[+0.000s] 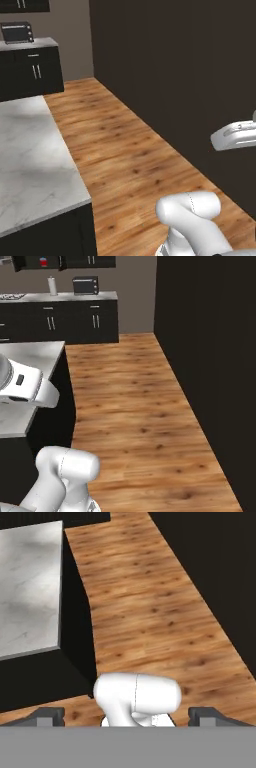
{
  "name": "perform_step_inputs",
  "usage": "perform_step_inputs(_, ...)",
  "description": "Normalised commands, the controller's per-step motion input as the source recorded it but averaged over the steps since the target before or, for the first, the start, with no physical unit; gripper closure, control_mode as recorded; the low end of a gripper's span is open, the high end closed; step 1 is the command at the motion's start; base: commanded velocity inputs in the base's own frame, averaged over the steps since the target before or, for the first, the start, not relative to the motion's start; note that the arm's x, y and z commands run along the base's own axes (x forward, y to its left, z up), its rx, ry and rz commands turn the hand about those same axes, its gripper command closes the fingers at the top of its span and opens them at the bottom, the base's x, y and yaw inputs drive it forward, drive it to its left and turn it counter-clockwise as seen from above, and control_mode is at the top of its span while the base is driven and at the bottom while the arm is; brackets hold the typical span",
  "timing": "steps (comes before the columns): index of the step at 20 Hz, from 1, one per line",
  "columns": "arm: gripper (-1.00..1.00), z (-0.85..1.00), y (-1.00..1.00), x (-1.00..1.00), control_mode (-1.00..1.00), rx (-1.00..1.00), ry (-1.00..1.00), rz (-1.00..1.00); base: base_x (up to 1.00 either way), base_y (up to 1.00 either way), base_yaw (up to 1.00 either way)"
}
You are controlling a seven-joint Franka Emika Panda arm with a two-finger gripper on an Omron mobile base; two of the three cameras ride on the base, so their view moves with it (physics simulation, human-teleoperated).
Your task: There is a bowl on the dining counter. Grab a lemon wedge from the fridge and place it in the bowl. Then get the liquor bottle and glass cup from the cabinet and place them next to the bowl.
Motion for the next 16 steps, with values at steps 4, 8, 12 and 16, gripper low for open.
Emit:
perform_step_inputs(4,-1.0,0.0,0.0,0.0,1.0,0.0,0.0,0.0,0.85,-1.0,0.07)
perform_step_inputs(8,-1.0,0.0,0.0,0.0,1.0,0.0,0.0,0.0,1.0,-0.94,0.16)
perform_step_inputs(12,-1.0,0.0,0.0,0.0,1.0,0.0,0.0,0.0,1.0,-0.57,0.18)
perform_step_inputs(16,-1.0,0.0,0.0,0.0,1.0,0.0,0.0,0.0,1.0,-0.37,0.2)
